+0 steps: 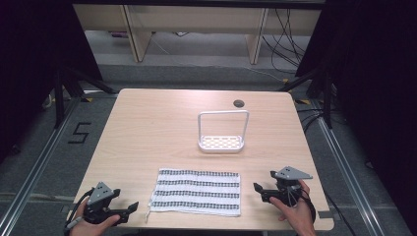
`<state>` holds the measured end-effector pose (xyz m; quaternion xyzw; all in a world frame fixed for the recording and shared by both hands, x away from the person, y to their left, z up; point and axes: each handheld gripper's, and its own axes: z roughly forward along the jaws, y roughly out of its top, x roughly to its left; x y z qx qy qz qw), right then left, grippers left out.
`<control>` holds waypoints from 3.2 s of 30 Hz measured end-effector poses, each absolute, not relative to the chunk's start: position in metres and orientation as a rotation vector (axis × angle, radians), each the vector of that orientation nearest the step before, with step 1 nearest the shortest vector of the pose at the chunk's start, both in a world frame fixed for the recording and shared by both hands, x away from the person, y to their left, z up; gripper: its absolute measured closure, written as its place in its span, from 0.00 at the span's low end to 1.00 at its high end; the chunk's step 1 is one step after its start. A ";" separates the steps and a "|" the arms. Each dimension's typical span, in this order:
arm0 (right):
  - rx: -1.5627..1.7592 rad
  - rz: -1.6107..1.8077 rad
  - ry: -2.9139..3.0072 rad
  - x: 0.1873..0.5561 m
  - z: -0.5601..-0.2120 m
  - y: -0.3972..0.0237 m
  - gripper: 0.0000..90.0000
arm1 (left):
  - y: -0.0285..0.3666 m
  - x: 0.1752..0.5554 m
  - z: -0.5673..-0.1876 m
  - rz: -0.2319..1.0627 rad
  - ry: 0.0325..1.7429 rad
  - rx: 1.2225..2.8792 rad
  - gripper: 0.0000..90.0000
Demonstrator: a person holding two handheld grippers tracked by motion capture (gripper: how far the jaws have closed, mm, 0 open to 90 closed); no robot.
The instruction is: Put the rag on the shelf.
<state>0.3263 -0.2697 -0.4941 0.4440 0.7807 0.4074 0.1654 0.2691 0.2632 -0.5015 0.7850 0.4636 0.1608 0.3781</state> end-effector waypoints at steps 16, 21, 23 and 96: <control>1.116 1.205 2.310 0.329 -0.485 -0.243 0.25 | 0.244 0.266 -0.502 0.331 1.148 1.982 0.17; 1.033 1.201 2.353 0.332 -0.482 -0.227 0.25 | 0.236 0.263 -0.503 0.322 1.136 1.991 0.17; 1.014 1.198 2.371 0.333 -0.480 -0.218 0.26 | 0.234 0.262 -0.502 0.322 1.129 2.004 0.17; 0.612 1.059 2.847 0.431 -0.507 0.036 0.79 | 0.198 0.276 -0.513 0.348 1.021 2.174 0.73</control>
